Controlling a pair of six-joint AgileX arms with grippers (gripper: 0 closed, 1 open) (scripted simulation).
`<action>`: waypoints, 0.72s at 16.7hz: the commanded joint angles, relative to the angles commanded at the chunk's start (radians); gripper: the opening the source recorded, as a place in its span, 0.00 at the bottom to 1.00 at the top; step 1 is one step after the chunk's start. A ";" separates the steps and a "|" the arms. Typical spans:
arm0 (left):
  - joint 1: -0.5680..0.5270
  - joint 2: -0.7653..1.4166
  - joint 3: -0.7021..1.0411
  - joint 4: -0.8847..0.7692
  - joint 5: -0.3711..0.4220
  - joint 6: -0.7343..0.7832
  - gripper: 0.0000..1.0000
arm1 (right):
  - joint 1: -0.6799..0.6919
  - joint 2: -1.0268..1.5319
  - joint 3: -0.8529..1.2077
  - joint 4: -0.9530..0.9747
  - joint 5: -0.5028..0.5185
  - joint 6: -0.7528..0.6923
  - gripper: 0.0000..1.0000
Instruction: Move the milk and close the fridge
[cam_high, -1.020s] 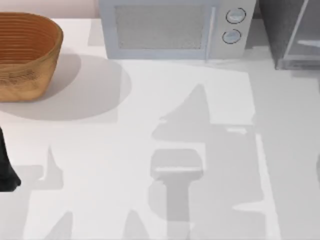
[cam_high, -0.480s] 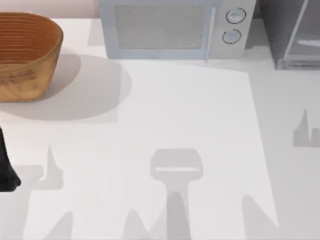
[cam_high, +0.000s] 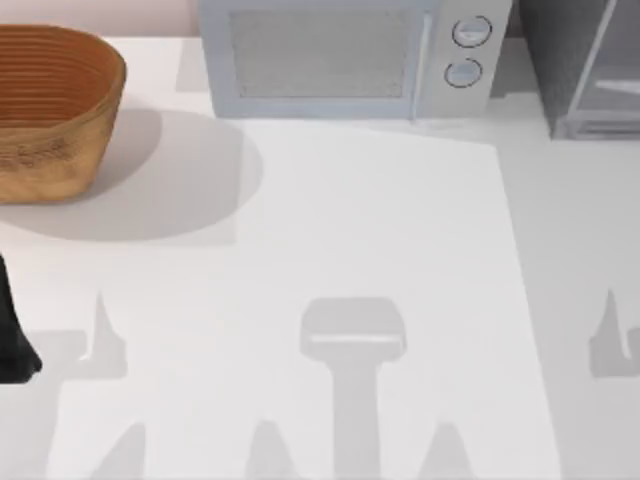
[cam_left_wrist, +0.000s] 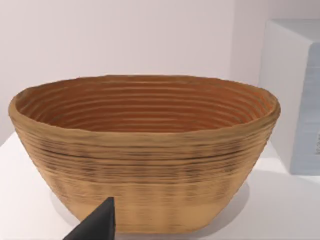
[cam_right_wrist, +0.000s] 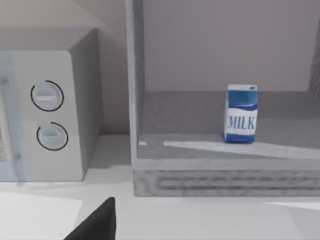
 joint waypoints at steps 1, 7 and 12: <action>0.000 0.000 0.000 0.000 0.000 0.000 1.00 | 0.004 -0.016 -0.013 -0.008 0.000 -0.001 1.00; 0.000 0.000 0.000 0.000 0.000 0.000 1.00 | 0.003 -0.018 -0.015 -0.010 0.000 0.000 1.00; 0.000 0.000 0.000 0.000 0.000 0.000 1.00 | 0.008 -0.130 0.077 -0.171 -0.003 0.002 1.00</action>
